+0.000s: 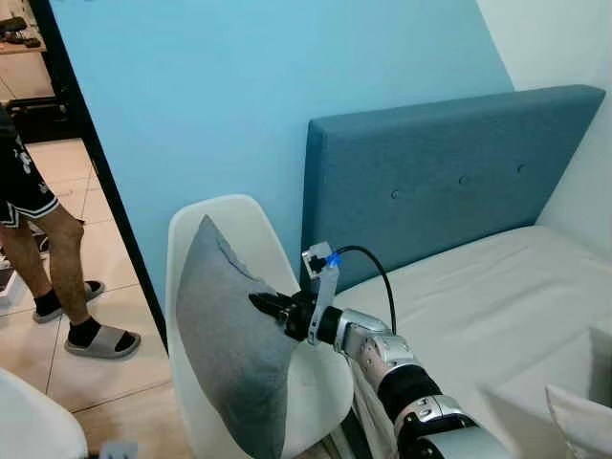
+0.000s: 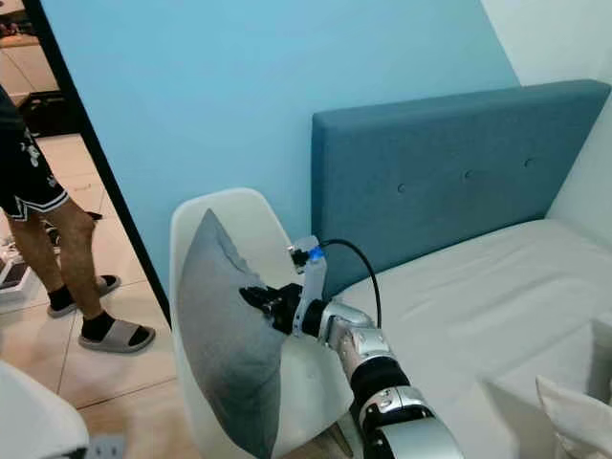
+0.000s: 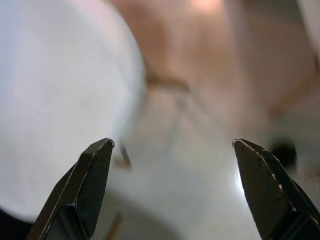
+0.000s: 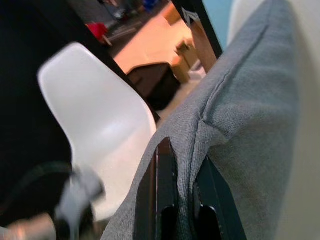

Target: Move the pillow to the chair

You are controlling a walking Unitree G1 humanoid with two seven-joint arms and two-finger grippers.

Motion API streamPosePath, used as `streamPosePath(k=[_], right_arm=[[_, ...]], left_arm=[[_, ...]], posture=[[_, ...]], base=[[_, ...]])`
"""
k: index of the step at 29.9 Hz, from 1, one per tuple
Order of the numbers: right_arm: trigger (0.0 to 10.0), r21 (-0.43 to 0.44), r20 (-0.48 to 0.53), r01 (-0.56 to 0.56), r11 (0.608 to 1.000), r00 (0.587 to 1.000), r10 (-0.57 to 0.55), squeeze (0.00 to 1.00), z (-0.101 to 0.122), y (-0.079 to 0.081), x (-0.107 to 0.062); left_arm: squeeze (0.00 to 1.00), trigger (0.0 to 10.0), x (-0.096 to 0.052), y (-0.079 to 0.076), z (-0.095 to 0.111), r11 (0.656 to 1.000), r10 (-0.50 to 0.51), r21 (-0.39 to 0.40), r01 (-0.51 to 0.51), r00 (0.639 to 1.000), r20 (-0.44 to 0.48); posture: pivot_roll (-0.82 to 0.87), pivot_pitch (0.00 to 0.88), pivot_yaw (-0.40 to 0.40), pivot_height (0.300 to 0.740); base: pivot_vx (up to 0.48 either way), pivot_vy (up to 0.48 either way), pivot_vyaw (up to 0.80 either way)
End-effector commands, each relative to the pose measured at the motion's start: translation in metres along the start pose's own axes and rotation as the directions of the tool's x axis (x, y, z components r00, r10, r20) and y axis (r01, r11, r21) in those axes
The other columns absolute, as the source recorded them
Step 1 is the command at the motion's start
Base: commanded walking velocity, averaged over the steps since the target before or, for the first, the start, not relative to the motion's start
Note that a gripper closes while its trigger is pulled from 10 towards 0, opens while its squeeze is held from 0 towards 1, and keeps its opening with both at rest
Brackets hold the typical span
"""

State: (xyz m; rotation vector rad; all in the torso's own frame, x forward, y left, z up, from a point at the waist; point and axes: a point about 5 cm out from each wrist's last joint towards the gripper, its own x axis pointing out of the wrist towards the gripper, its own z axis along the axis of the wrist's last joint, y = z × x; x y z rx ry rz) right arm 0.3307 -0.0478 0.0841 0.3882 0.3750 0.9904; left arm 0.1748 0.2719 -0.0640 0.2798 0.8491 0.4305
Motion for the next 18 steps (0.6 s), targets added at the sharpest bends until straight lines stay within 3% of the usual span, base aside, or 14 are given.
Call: streamPosePath(k=[1, 7, 10, 12, 15, 18], right_arm=[[10.0, -0.062, -0.020, 0.040, 0.997, 0.999, -0.041, 0.00, 0.002, -0.002, 0.002], [10.0, -0.086, -0.128, 0.184, 0.979, 0.973, -0.194, 0.00, -0.014, -0.015, -0.004], [10.0, -0.131, -0.175, 0.302, 0.944, 0.930, -0.322, 0.00, -0.021, -0.025, -0.011], [10.0, -0.149, -0.185, 0.320, 0.936, 0.920, -0.344, 0.00, -0.022, -0.027, -0.013], [10.0, -0.167, -0.240, 0.421, 0.892, 0.860, -0.450, 0.00, -0.033, -0.038, -0.026], [10.0, -0.192, -0.257, 0.456, 0.869, 0.831, -0.493, 0.00, -0.037, -0.042, -0.031]], left_arm=[[0.00, 10.0, 0.004, 0.006, 0.019, 0.999, 0.033, -0.028, -0.031, 0.997, 0.073], [0.00, 10.0, 0.008, 0.006, 0.055, 0.996, 0.057, -0.083, -0.042, 0.981, 0.188], [0.00, 10.0, 0.008, 0.002, 0.074, 0.994, 0.051, -0.110, -0.023, 0.966, 0.254], [0.00, 10.0, 0.008, 0.001, 0.078, 0.993, 0.049, -0.116, -0.019, 0.962, 0.268], [0.00, 10.0, 0.004, -0.009, 0.108, 0.990, 0.001, -0.131, 0.054, 0.921, 0.390], [0.00, 10.0, 0.002, -0.013, 0.119, 0.988, -0.025, -0.130, 0.089, 0.901, 0.434]], posture=[[-0.03, 0.000, -0.012, 0.670], [-0.02, 0.006, -0.008, 0.645], [-0.02, 0.010, -0.006, 0.630], [-0.02, 0.010, -0.006, 0.625], [-0.02, 0.016, -0.006, 0.605], [-0.02, 0.026, -0.005, 0.595]], base=[[0.000, 0.000, 0.00], [0.000, 0.000, 0.00], [0.000, 0.000, 0.00], [0.000, 0.000, 0.00], [0.000, 0.000, 0.00], [0.000, 0.000, 0.00]])
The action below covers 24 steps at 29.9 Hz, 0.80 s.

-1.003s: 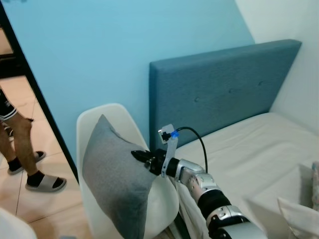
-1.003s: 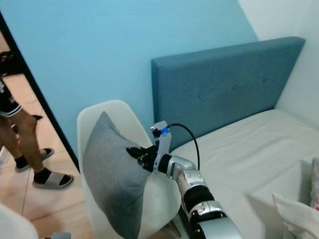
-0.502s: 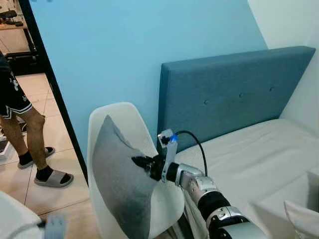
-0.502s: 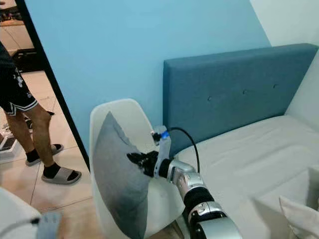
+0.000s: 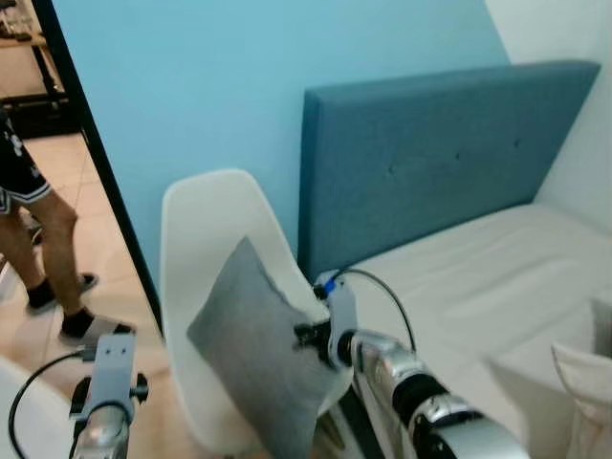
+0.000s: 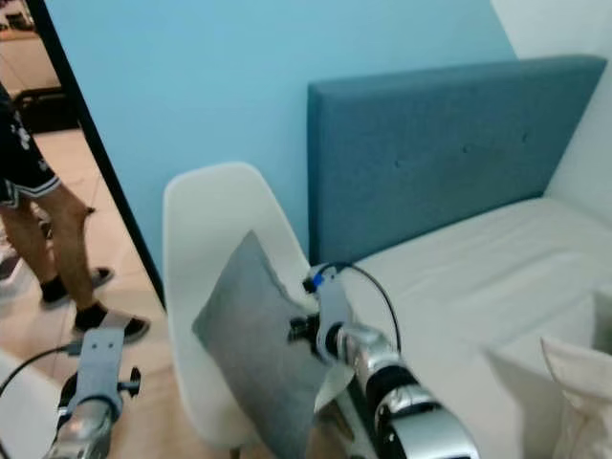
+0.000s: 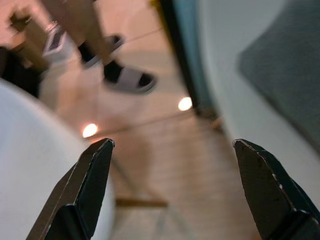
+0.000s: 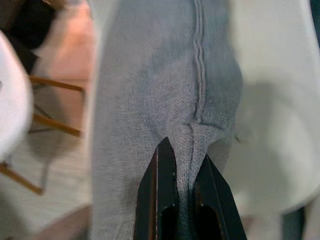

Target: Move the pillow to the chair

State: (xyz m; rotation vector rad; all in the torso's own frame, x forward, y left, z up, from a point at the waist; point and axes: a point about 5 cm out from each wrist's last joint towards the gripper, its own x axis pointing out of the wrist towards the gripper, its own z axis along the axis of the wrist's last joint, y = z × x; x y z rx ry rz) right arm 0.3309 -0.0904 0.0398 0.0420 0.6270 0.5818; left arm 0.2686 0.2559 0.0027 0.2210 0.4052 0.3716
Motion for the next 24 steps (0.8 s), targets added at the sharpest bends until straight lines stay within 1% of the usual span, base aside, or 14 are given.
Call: streamPosePath(k=[1, 4, 7, 10, 11, 12, 13, 14, 15, 16, 17, 19, 23, 24], right_arm=[[10.0, -0.015, -0.032, 0.048, 0.999, 0.998, -0.048, 0.00, -0.006, -0.003, 0.000], [10.0, -0.014, -0.028, 0.110, 0.994, 0.993, -0.110, 0.00, -0.005, -0.008, -0.001], [10.0, -0.010, -0.013, 0.117, 0.993, 0.993, -0.118, 0.00, -0.002, -0.008, 0.000], [10.0, 0.016, 0.065, 0.124, 0.992, 0.990, -0.125, 0.00, 0.016, -0.003, 0.003], [10.0, 0.016, 0.065, 0.124, 0.992, 0.990, -0.125, 0.00, 0.016, -0.003, 0.003], [10.0, 0.026, 0.115, 0.113, 0.993, 0.987, -0.115, 0.00, 0.028, 0.002, 0.005], [10.0, 0.026, 0.115, 0.113, 0.993, 0.987, -0.115, 0.00, 0.028, 0.002, 0.005], [10.0, 0.075, 0.212, 0.066, 0.995, 0.974, -0.080, 0.80, 0.050, 0.014, 0.008], [10.0, 0.089, 0.233, 0.060, 0.994, 0.969, -0.079, 0.95, 0.056, 0.016, 0.009], [10.0, 0.089, 0.233, 0.060, 0.994, 0.969, -0.079, 0.95, 0.056, 0.016, 0.009], [10.0, 0.081, 0.241, 0.085, 0.993, 0.965, -0.102, 1.00, 0.059, 0.016, 0.009], [10.0, 0.062, 0.242, 0.144, 0.988, 0.958, -0.155, 1.00, 0.062, 0.012, 0.008], [10.0, 0.037, 0.233, 0.182, 0.983, 0.955, -0.185, 1.00, 0.060, 0.007, 0.006], [10.0, 0.011, 0.216, 0.209, 0.978, 0.954, -0.207, 1.00, 0.054, 0.000, 0.003]], left_arm=[[0.00, 10.0, 0.002, -0.007, 0.012, 0.999, -0.045, -0.027, 0.047, 0.997, 0.055], [0.00, 10.0, 0.005, -0.016, 0.032, 0.994, -0.098, -0.039, 0.104, 0.986, 0.137], [0.00, 10.0, 0.006, -0.018, 0.037, 0.992, -0.109, -0.046, 0.117, 0.981, 0.159], [0.00, 10.0, 0.008, -0.026, 0.054, 0.985, -0.148, -0.059, 0.164, 0.965, 0.217], [0.00, 10.0, 0.008, -0.026, 0.054, 0.985, -0.148, -0.059, 0.164, 0.965, 0.217], [0.00, 10.0, 0.008, -0.030, 0.060, 0.981, -0.166, -0.059, 0.185, 0.957, 0.238], [0.00, 10.0, 0.008, -0.030, 0.060, 0.981, -0.166, -0.059, 0.185, 0.957, 0.238], [0.00, 10.0, 0.007, -0.038, 0.070, 0.973, -0.199, -0.060, 0.223, 0.941, 0.272], [0.00, 10.0, 0.007, -0.041, 0.072, 0.971, -0.206, -0.059, 0.231, 0.938, 0.280], [0.00, 10.0, 0.007, -0.041, 0.072, 0.971, -0.206, -0.059, 0.231, 0.938, 0.280], [0.00, 10.0, 0.007, -0.042, 0.075, 0.971, -0.207, -0.061, 0.233, 0.935, 0.287], [0.00, 10.0, 0.007, -0.044, 0.077, 0.971, -0.205, -0.062, 0.232, 0.933, 0.295], [0.00, 10.0, 0.006, -0.044, 0.078, 0.972, -0.198, -0.067, 0.227, 0.934, 0.298], [0.00, 10.0, 0.007, -0.042, 0.077, 0.975, -0.186, -0.063, 0.213, 0.936, 0.298]], posture=[[-0.02, 0.028, -0.006, 0.590], [-0.01, 0.033, -0.004, 0.575], [-0.01, 0.033, -0.004, 0.570], [-0.01, 0.033, -0.004, 0.565], [-0.01, 0.033, -0.004, 0.565], [-0.01, 0.033, -0.004, 0.565], [-0.01, 0.033, -0.004, 0.565], [-0.01, 0.031, 0.004, 0.565], [-0.01, 0.031, 0.004, 0.565], [-0.01, 0.031, 0.004, 0.565], [-0.01, 0.029, 0.001, 0.565], [-0.01, 0.028, 0.001, 0.565], [-0.02, 0.029, 0.001, 0.565], [-0.02, 0.030, 0.002, 0.565]], base=[[0.000, 0.000, 0.00], [0.000, 0.000, 0.00], [0.000, 0.000, 0.00], [0.000, 0.000, 0.00], [0.000, 0.000, 0.00], [0.000, 0.000, 0.00], [0.000, 0.000, 0.00], [0.000, 0.000, 0.00], [0.000, 0.000, 0.00], [0.000, 0.000, 0.00], [0.000, 0.000, 0.00], [0.000, 0.000, 0.00], [0.000, 0.000, 0.00], [0.000, 0.000, 0.00]])
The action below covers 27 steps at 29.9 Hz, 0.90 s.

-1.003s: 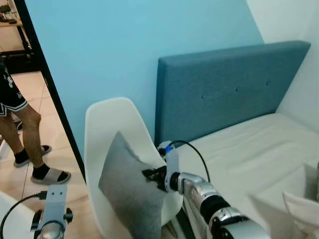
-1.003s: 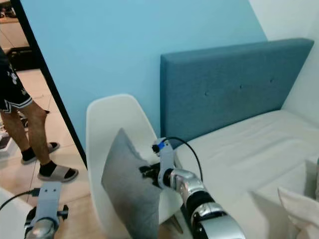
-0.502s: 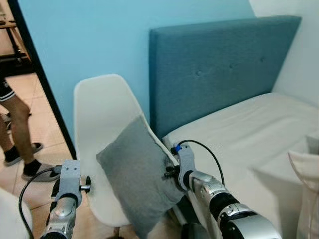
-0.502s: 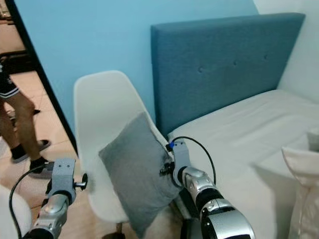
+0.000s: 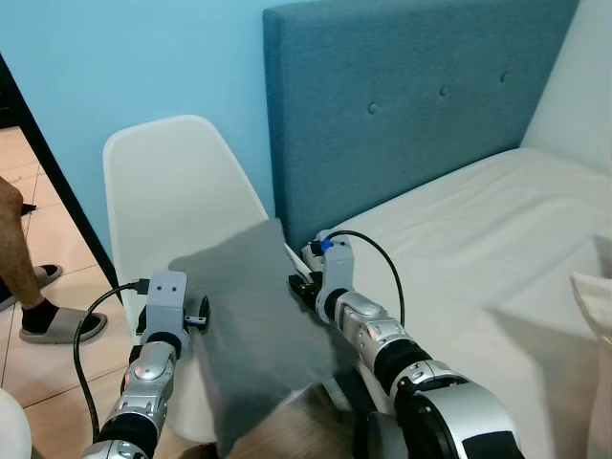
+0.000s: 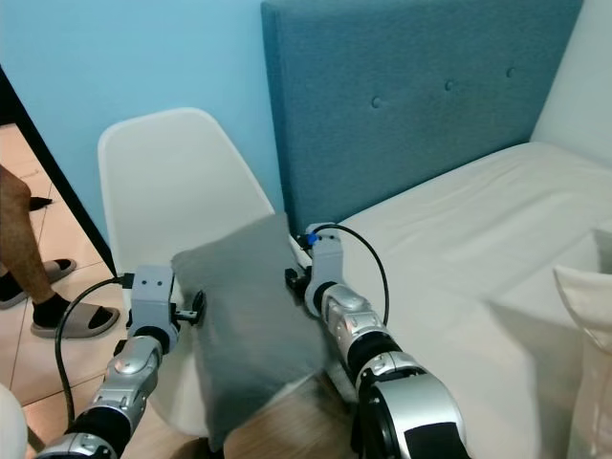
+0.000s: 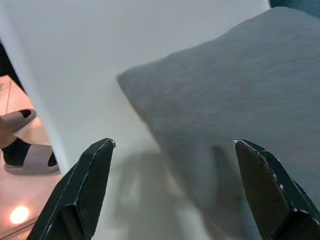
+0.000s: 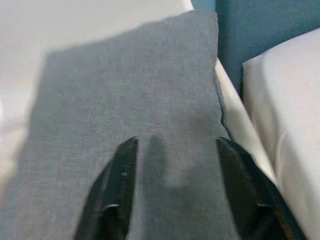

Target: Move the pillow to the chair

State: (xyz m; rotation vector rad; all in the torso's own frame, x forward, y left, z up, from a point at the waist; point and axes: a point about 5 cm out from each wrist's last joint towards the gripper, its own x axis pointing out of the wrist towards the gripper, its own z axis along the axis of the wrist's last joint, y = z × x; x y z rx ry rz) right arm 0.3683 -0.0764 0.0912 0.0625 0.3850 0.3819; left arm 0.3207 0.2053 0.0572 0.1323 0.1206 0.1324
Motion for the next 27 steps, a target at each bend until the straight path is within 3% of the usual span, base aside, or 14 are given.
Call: streamPosePath(k=[1, 4, 8, 9, 11, 12, 13, 14, 15, 17, 22, 27], right_arm=[[10.0, -0.027, -0.030, 0.018, 0.999, 0.999, -0.019, 1.00, -0.010, -0.004, -0.002], [10.0, -0.112, -0.151, -0.002, 0.994, 0.988, -0.015, 1.00, -0.034, -0.027, -0.013], [10.0, -0.146, -0.179, -0.015, 0.989, 0.984, -0.011, 1.00, -0.041, -0.036, -0.019], [10.0, -0.079, -0.153, -0.009, 0.997, 0.988, -0.003, 1.00, -0.040, -0.047, -0.023], [10.0, -0.079, -0.153, -0.009, 0.997, 0.988, -0.003, 1.00, -0.040, -0.047, -0.023], [10.0, -0.026, -0.127, -0.004, 1.000, 0.992, 0.001, 1.00, -0.039, -0.053, -0.026], [10.0, -0.026, -0.127, -0.004, 1.000, 0.992, 0.001, 1.00, -0.039, -0.053, -0.026], [10.0, 0.100, -0.044, 0.006, 0.995, 0.999, -0.001, 0.00, -0.030, -0.065, -0.030], [10.0, 0.100, -0.044, 0.006, 0.995, 0.999, -0.001, 0.00, -0.030, -0.065, -0.030], [10.0, 0.250, 0.082, -0.005, 0.968, 0.996, -0.016, 0.00, -0.016, -0.078, -0.035], [10.0, 0.290, 0.112, -0.028, 0.957, 0.994, -0.005, 0.00, -0.015, -0.073, -0.033], [10.0, 0.283, 0.104, -0.060, 0.957, 0.994, 0.031, 0.00, -0.019, -0.063, -0.030]], left_arm=[[0.00, 10.0, 0.000, 0.005, 0.000, 1.000, 0.021, 0.004, -0.021, 1.000, 0.003], [0.00, 10.0, -0.002, 0.016, -0.005, 0.996, 0.084, 0.043, -0.083, 0.996, -0.022], [0.00, 10.0, -0.003, 0.022, -0.007, 0.990, 0.123, 0.068, -0.121, 0.992, -0.034], [0.00, 10.0, -0.004, 0.031, -0.009, 0.981, 0.178, 0.084, -0.173, 0.983, -0.050], [0.00, 10.0, -0.004, 0.031, -0.009, 0.981, 0.178, 0.084, -0.173, 0.983, -0.050], [0.00, 10.0, -0.004, 0.037, -0.010, 0.973, 0.215, 0.096, -0.209, 0.975, -0.060], [0.00, 10.0, -0.004, 0.037, -0.010, 0.973, 0.215, 0.096, -0.209, 0.975, -0.060], [0.00, 10.0, -0.007, 0.050, -0.013, 0.955, 0.289, 0.098, -0.281, 0.954, -0.075], [0.00, 10.0, -0.007, 0.050, -0.013, 0.955, 0.289, 0.098, -0.281, 0.954, -0.075], [0.00, 10.0, -0.011, 0.064, -0.018, 0.928, 0.368, 0.103, -0.358, 0.924, -0.107], [0.00, 10.0, -0.019, 0.064, -0.029, 0.927, 0.370, 0.127, -0.354, 0.920, -0.131], [0.00, 10.0, -0.026, 0.065, -0.039, 0.921, 0.384, 0.134, -0.366, 0.910, -0.157]], posture=[[-0.02, 0.030, 0.002, 0.565], [-0.04, 0.033, 0.005, 0.565], [-0.04, 0.035, 0.005, 0.565], [-0.05, 0.036, 0.005, 0.565], [-0.05, 0.036, 0.005, 0.565], [-0.05, 0.036, 0.005, 0.565], [-0.05, 0.036, 0.005, 0.565], [-0.06, 0.035, 0.005, 0.570], [-0.06, 0.035, 0.005, 0.570], [-0.06, 0.031, 0.003, 0.579], [-0.05, 0.023, -0.003, 0.594], [-0.05, 0.020, -0.004, 0.608]], base=[[0.000, 0.000, 0.00], [0.000, 0.000, 0.00], [0.000, 0.000, 0.00], [0.000, 0.000, 0.00], [0.000, 0.000, 0.00], [0.000, 0.000, 0.00], [0.000, 0.000, 0.00], [0.000, 0.000, 0.00], [0.000, 0.000, 0.00], [-0.172, 0.000, 0.00], [-0.389, 0.000, 0.00], [0.000, 0.000, 0.00]])
